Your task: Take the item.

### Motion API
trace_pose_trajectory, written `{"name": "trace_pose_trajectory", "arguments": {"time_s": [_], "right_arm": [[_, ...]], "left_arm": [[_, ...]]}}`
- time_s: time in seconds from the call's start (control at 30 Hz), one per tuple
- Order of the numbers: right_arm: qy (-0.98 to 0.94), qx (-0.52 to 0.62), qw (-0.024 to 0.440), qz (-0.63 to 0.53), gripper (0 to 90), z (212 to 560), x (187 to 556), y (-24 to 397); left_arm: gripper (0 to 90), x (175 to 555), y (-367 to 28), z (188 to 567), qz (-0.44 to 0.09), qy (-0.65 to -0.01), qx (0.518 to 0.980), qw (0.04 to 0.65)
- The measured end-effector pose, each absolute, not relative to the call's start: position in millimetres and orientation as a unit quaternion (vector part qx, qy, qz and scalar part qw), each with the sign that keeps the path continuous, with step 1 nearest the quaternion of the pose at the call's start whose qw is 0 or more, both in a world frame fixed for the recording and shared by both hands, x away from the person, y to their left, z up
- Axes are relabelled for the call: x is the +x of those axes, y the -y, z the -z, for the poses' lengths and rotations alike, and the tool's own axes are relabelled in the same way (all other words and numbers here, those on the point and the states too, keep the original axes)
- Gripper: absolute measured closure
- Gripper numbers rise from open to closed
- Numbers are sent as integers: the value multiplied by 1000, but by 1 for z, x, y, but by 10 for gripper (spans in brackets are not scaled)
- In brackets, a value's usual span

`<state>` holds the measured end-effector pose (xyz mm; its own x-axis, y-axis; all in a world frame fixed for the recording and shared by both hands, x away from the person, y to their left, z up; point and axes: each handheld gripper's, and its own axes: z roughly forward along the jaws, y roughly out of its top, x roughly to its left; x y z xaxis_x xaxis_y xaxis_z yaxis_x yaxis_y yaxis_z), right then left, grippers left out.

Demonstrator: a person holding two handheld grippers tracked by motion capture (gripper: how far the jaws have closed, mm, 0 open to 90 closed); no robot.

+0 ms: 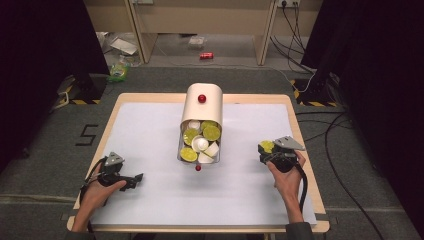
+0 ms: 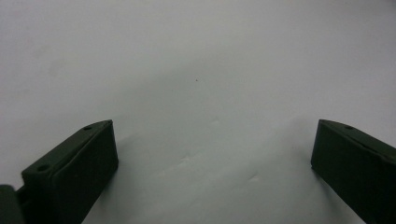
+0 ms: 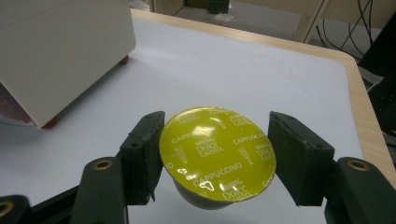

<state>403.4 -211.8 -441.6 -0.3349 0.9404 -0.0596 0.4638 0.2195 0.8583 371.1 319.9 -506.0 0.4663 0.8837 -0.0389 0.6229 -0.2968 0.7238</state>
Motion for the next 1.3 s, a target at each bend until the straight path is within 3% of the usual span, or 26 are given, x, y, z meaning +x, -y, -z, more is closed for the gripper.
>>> {"name": "trace_pose_trajectory", "arguments": {"time_s": [1.3], "right_arm": [[-728, 524, 282, -341, 387, 481, 415, 217]], "left_arm": [[0, 371, -320, 506, -189, -481, 783, 346]]}}
